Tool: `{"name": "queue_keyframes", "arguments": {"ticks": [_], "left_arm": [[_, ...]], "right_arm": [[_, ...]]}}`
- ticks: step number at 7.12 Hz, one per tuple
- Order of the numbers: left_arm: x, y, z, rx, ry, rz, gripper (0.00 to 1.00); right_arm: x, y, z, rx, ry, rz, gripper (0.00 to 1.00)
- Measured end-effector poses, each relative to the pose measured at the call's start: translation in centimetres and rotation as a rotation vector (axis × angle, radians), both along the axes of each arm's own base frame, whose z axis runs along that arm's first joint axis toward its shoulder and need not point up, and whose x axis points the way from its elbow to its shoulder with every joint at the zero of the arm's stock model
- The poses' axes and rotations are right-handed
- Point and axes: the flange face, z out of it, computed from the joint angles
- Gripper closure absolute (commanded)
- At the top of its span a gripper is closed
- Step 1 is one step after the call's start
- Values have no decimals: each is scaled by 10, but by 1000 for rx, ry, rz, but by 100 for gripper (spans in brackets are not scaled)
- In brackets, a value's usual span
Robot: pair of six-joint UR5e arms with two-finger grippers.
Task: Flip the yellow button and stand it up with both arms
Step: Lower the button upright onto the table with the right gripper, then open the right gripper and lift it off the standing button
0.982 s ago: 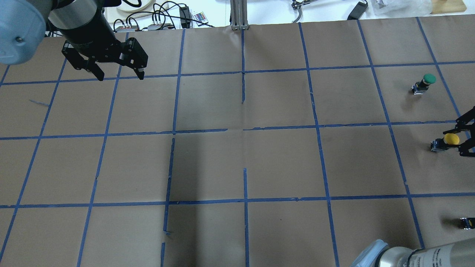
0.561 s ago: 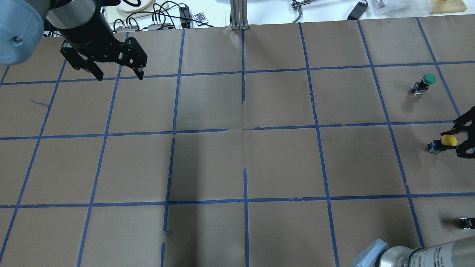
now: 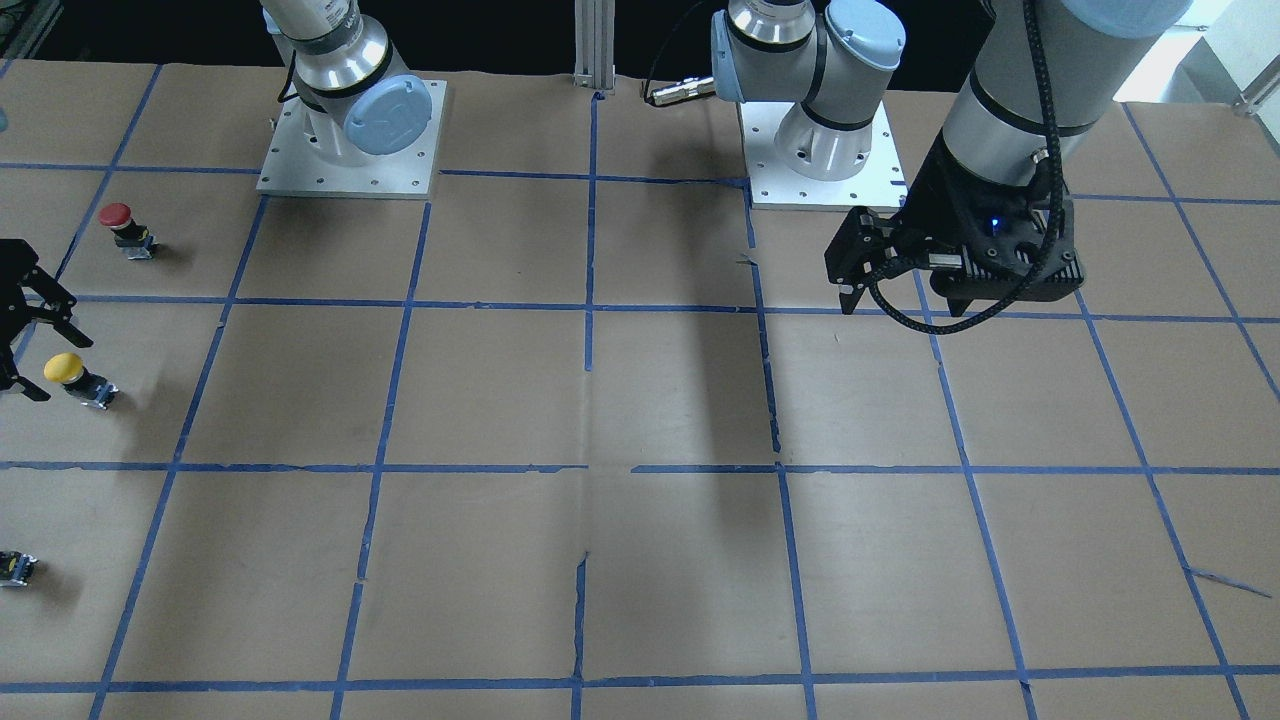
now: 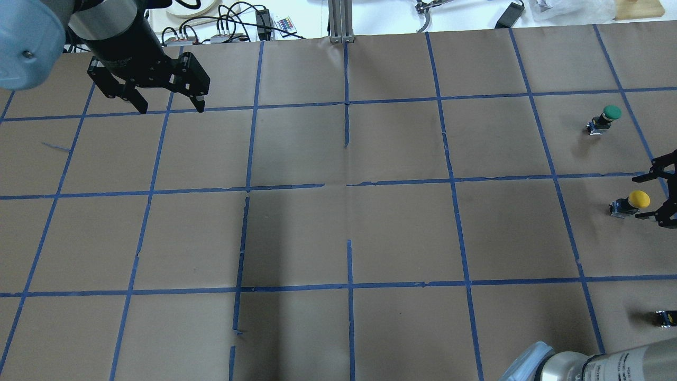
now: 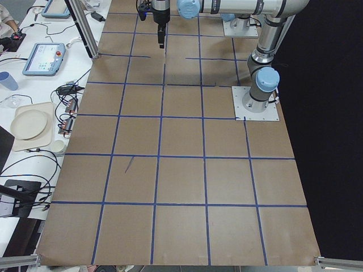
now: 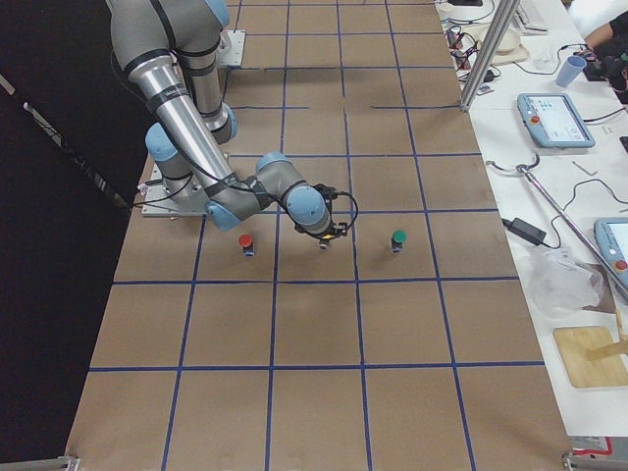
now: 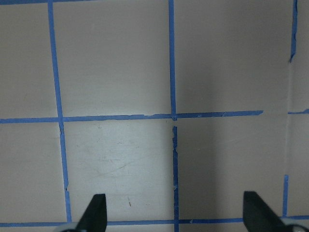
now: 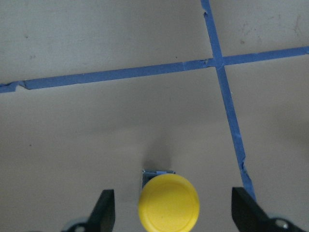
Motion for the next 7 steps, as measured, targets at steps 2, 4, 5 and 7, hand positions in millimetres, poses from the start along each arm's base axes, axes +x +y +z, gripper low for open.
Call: {"name": "queue_keyframes", "arguments": {"ticks": [2,4,5,7], "left_arm": [[1,0,-1,1,-2,1,0],[1,0,-1,2,-1,1,0],[1,1,0,0,-1,2,0],[0,3,2,2,0,0,0]], "right_arm": [[2,3,16,8,1,-47,13],[19,15,66,12,15,-136,4],[33,23,97,14,19,-227,1],[71,23,135,72,-6,-525,1]]}}
